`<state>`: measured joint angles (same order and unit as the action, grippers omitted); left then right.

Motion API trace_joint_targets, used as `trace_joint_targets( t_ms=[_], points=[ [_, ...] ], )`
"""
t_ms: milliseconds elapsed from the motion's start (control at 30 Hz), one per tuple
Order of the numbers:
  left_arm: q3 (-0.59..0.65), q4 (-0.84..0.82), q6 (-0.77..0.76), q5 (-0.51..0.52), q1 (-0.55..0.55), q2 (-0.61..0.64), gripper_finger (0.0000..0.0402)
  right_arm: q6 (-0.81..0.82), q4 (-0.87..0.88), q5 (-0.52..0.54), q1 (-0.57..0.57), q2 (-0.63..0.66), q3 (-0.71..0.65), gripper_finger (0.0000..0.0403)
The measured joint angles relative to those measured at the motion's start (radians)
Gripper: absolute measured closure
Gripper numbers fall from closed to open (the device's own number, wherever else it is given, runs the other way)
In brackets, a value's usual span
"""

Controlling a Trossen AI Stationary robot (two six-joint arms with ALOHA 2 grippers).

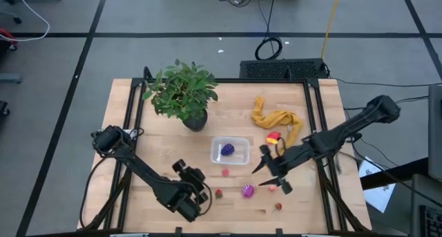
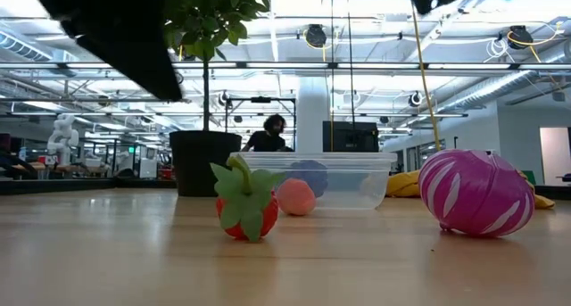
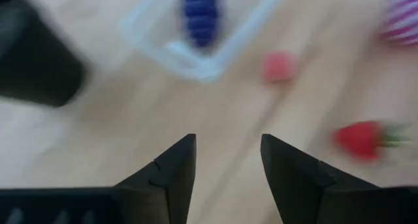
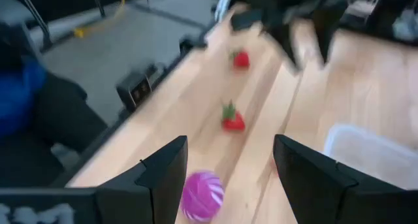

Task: Pick and placing Produce into tupperware
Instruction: Put the top peach into the bin

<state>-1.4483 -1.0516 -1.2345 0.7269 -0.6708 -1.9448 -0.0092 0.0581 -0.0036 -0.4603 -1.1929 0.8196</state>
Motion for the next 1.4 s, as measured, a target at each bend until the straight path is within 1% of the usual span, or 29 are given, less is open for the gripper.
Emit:
trace_joint_targets(
  t_ms=[133,267,367,467,567,767,967,1133,1267,1400],
  points=[
    [0.000,-0.203,-0.143,0.000,-0.006,0.000,0.0224,-0.002,-0.095,0.000,0.000,-0.117,-0.001,0.0184],
    [-0.001,-0.327,-0.225,-0.011,-0.007,0.000,0.0224,0.003,-0.199,0.000,0.000,-0.200,0.000,0.0183],
    [-0.001,-0.429,-0.277,-0.015,-0.017,0.002,0.0224,0.004,-0.227,0.000,0.000,-0.242,0.013,0.0183],
    [-0.001,-0.522,-0.361,-0.049,-0.023,0.003,0.0224,0.004,-0.227,-0.001,0.007,-0.283,0.043,0.0183],
    [0.010,-0.514,-0.376,-0.053,-0.031,0.014,0.0224,-0.019,-0.185,0.000,0.019,-0.327,0.086,0.0183],
    [0.021,-0.516,-0.384,-0.056,-0.052,0.042,0.0224,-0.099,0.011,0.002,0.048,-0.404,0.230,0.0183],
    [0.057,-0.519,-0.389,-0.055,-0.065,0.104,0.0224,-0.185,0.159,0.002,0.067,-0.494,0.351,0.0183],
    [0.100,-0.520,-0.403,-0.054,-0.069,0.171,0.0224,-0.219,0.287,0.003,0.089,-0.584,0.433,0.0183],
    [0.132,-0.520,-0.415,-0.051,-0.070,0.220,0.0224,-0.254,0.346,0.003,0.095,-0.639,0.503,0.0183],
    [0.146,-0.519,-0.422,-0.049,-0.069,0.236,0.0224,-0.282,0.356,0.003,0.095,-0.667,0.534,0.0183]
  ],
)
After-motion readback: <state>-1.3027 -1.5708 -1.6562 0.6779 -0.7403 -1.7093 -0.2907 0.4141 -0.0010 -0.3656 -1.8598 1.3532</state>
